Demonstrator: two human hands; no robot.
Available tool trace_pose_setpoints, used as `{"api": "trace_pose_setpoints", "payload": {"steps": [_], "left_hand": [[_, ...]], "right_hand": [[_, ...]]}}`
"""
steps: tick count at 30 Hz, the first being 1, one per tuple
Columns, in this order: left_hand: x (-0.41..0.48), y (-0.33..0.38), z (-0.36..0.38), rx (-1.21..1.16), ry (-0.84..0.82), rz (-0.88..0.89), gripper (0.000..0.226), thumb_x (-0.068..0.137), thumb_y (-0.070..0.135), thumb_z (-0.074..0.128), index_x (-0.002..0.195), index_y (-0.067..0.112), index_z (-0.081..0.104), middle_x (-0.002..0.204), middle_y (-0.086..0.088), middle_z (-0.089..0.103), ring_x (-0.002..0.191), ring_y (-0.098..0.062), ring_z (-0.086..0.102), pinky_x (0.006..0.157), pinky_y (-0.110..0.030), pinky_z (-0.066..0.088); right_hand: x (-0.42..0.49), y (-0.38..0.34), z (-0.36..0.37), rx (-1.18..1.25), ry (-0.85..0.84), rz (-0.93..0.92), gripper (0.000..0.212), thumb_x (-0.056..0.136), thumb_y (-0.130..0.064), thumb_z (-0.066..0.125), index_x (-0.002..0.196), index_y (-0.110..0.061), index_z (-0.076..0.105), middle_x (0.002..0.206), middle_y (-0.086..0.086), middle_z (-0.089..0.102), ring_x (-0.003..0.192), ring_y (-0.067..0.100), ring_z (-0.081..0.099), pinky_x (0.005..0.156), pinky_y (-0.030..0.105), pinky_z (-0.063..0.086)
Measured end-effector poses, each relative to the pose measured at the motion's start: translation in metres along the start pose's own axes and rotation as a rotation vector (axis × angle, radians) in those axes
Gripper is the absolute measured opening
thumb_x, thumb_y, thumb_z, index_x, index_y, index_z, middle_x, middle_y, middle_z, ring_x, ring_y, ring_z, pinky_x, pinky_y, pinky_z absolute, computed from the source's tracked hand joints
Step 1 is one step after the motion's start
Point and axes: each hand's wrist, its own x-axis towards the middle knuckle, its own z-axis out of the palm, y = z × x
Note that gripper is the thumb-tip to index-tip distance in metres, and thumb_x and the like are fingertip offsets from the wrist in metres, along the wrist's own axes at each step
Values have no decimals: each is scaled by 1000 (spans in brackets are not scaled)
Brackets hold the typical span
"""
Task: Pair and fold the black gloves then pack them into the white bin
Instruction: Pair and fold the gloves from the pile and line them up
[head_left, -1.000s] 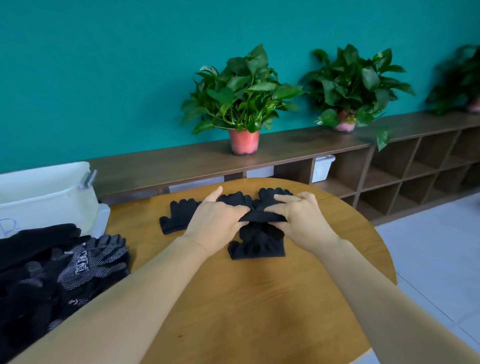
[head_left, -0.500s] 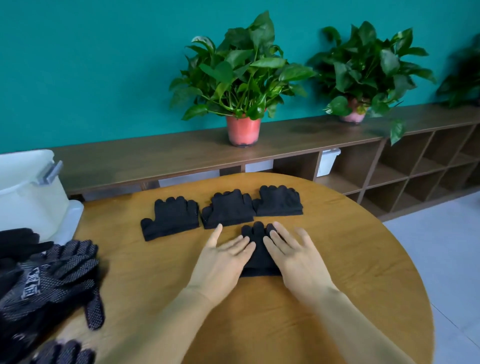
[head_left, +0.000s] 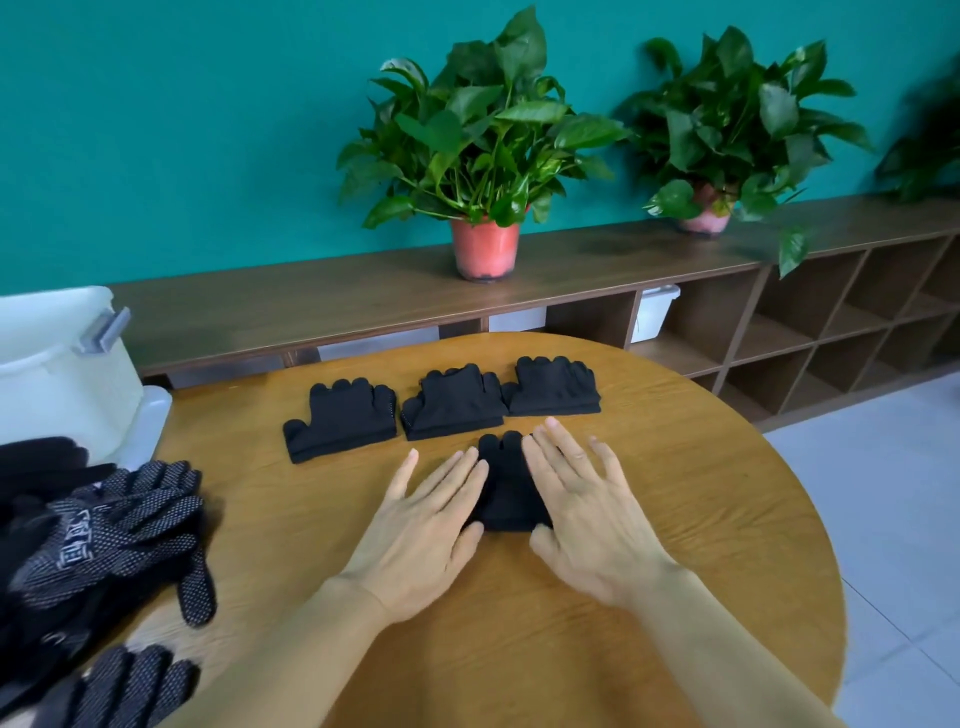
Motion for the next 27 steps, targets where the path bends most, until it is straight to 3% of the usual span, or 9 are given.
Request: {"api": "trace_pose_setpoints", "payload": {"steps": [2,4,7,10,17,21,27], "left_hand": [[-8,1,2,-41,83,-7,53,103,38,26,148,15,42,152,-5,42,139,-12,42,115,-42,18],[-13,5,8,-64,128,28,46,100,31,35,135,14,59,138,-6,58,123,-11,58,112,-40,27],[-8,11,16,-15,263,64,33,89,13,66,121,14,70,121,-5,69,109,-9,67,110,-36,41],[6,18,23,-8,262,36,53,64,3,90,113,15,74,113,-3,72,104,-8,69,98,-42,49],[48,43,44,5,354,-27,41,70,13,88,109,20,76,108,1,74,102,-7,70,107,-44,43],[68,39,53,3,372,-97,35,76,15,84,110,21,76,109,1,74,103,-10,70,108,-42,27],[85,34,59,-18,337,-150,31,84,16,77,114,21,74,114,1,72,108,-11,68,115,-41,23]], "right_hand": [[-6,-13,-1,33,38,-26,60,84,-29,46,137,-2,53,141,12,54,140,25,41,110,47,27],[-12,-20,9,44,71,-59,49,80,-21,67,126,-6,64,128,10,65,130,24,53,104,44,33],[-20,-17,21,122,75,7,50,63,-10,85,111,-12,74,115,6,72,111,19,67,90,40,51],[-24,-6,28,153,125,61,52,59,-3,87,108,-12,75,113,5,73,107,19,68,86,38,55],[-17,26,41,176,100,243,59,61,8,80,115,-13,72,121,4,69,118,20,63,96,48,48],[0,38,51,185,79,254,64,59,9,79,118,-14,70,124,4,68,121,20,61,99,51,45],[18,48,58,211,14,275,60,81,7,62,135,-17,58,142,1,54,139,17,43,114,50,25]]}}
